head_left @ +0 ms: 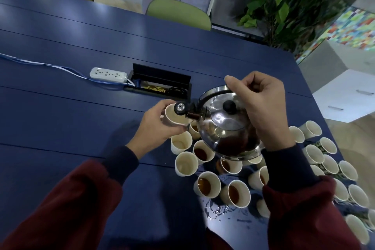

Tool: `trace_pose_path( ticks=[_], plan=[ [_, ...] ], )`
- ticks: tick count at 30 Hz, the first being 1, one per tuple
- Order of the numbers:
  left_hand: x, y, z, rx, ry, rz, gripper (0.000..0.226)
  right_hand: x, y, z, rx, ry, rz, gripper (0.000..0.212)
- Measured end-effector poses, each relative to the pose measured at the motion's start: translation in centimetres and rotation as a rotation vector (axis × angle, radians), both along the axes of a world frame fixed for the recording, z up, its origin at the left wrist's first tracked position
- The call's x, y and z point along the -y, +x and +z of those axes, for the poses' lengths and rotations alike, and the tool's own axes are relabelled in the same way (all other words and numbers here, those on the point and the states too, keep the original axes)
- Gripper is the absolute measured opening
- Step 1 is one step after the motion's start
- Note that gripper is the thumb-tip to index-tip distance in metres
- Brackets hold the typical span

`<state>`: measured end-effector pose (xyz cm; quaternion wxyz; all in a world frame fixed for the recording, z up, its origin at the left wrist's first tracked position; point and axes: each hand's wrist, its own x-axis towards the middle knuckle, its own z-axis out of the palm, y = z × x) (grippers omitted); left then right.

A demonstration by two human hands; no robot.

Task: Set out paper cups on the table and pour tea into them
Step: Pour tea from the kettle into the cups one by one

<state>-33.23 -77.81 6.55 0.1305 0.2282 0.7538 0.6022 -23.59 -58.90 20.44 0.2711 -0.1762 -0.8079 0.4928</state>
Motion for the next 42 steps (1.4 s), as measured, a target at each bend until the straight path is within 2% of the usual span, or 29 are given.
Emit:
trace_pose_path(
  ticks=[5, 17, 30, 42],
  plan=[
    [0.8, 0.3, -0.1, 0.013, 0.016, -0.062, 0.057, 1.2, 0.1, 0.9, 0.013, 0.111, -0.039, 0.046],
    [2.0, 1.1, 0.1, 0.042, 0.017, -0.126, 0.060, 3.2, 0.4, 1.4, 0.036, 0.239, -0.073, 0.040],
    [3.0, 1.3, -0.6, 0.074, -0.022, -0.134, 0.064, 4.7, 0.3, 1.7, 0.044, 0.294, -0.071, 0.039],
    [2.1, 0.9, -0.3, 0.070, -0.002, -0.156, 0.058, 3.9, 0.5, 1.2, 0.049, 0.290, -0.090, 0.040]
  ],
)
